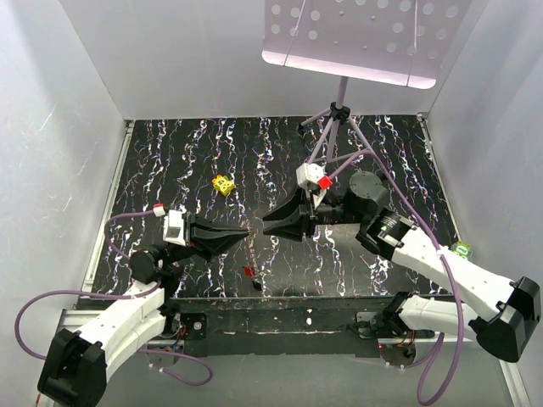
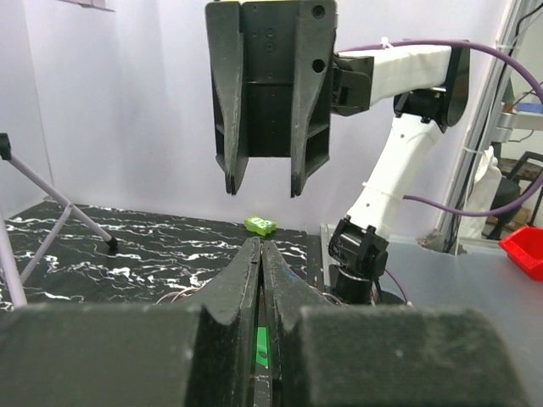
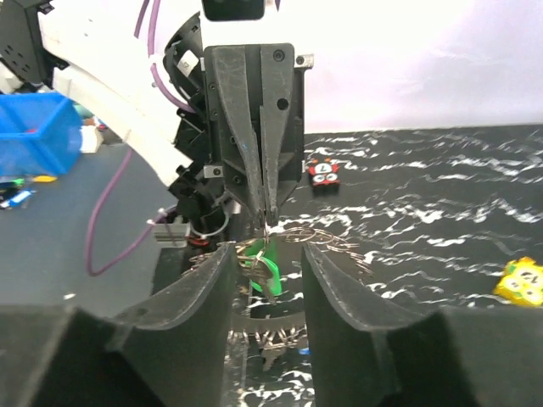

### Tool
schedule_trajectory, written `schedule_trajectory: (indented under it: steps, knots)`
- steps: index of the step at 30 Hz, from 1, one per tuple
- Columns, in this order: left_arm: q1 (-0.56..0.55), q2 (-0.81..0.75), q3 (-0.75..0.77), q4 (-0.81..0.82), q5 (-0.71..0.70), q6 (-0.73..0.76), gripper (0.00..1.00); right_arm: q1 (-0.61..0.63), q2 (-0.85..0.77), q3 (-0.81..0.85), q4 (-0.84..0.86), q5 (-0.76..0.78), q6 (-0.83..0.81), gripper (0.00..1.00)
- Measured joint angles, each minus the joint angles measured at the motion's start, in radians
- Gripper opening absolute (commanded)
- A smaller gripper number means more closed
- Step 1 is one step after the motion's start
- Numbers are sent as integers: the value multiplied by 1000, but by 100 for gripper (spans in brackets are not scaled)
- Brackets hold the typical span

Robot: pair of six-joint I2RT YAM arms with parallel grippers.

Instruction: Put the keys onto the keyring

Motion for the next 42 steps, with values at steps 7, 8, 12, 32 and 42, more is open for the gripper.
schedule_trajectory:
  steps: [7,8,12,32,42]
  knots:
    - [0,16,6,16,47,-10,0,10,62,1,-10,-22,99,34]
    - [0,16,6,19,48,-10,0,13,64,1,-11,-21,105,35]
    - [0,16,8,25,53,-12,0,24,76,1,-8,-18,121,36]
    - [0,15,12,28,54,-6,0,69,128,31,-2,-6,151,9]
    - [0,6,12,8,43,6,0,74,128,31,-2,-2,153,2]
